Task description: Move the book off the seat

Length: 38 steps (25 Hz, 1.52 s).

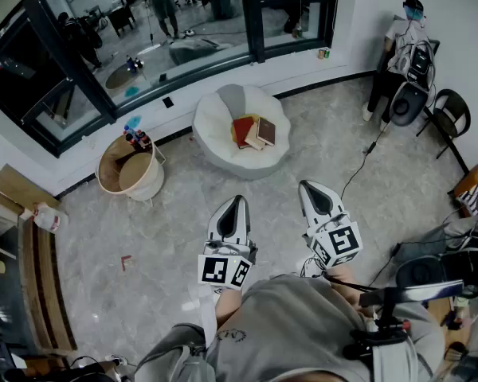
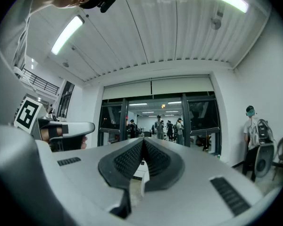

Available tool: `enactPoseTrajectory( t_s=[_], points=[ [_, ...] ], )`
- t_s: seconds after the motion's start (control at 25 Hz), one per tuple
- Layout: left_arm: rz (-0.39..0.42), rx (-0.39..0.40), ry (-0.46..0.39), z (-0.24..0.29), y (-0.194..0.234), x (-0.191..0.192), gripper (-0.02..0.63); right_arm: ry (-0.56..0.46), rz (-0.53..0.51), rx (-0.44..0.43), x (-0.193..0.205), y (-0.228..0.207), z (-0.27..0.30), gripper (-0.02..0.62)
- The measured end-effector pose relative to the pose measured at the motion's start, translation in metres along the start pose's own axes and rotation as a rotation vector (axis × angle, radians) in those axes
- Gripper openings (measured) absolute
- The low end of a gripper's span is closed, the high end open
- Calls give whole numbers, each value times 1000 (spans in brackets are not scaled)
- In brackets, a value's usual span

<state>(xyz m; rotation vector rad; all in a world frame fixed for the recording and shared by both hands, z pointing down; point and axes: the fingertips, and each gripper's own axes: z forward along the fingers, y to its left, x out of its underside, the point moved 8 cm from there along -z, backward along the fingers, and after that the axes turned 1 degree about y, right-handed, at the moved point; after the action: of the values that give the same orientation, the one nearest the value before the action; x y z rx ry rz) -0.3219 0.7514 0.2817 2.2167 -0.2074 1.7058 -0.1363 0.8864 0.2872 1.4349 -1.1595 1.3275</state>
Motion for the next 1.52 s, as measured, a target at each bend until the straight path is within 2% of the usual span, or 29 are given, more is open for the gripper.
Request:
enactPoseTrajectory(
  t_s=[0.24, 0.56, 0.72, 0.84, 0.92, 1.0, 1.16, 1.32, 1.52],
  points=[
    [-4, -93, 42, -14, -36, 19, 12, 79, 40, 14, 19, -19, -37, 13],
    [4, -99, 105, -15, -67, 38, 12, 112, 79, -2, 35, -34, -65, 12],
    [74, -108, 156, -22, -89, 45, 12, 151, 134, -46, 48, -44, -75, 14],
    [115, -131, 171, -32, -100, 49, 12, 149, 85, -105, 58, -40, -77, 14],
    [96, -161, 177, -32, -103, 57, 12, 158, 54, -141, 67, -41, -69, 14],
    [77, -179, 203, -31, -107, 64, 12, 165, 80, -181, 72, -42, -62, 14],
    [102, -157, 223, -23, -117, 70, 12, 152, 73, -236, 71, -45, -59, 14],
    [30, -141, 212, -1, -104, 78, 12, 165, 73, -211, 77, -57, -51, 14],
    [-3, -100, 201, 38, -85, 90, 12, 186, 64, -161, 82, -81, -34, 14]
  ],
)
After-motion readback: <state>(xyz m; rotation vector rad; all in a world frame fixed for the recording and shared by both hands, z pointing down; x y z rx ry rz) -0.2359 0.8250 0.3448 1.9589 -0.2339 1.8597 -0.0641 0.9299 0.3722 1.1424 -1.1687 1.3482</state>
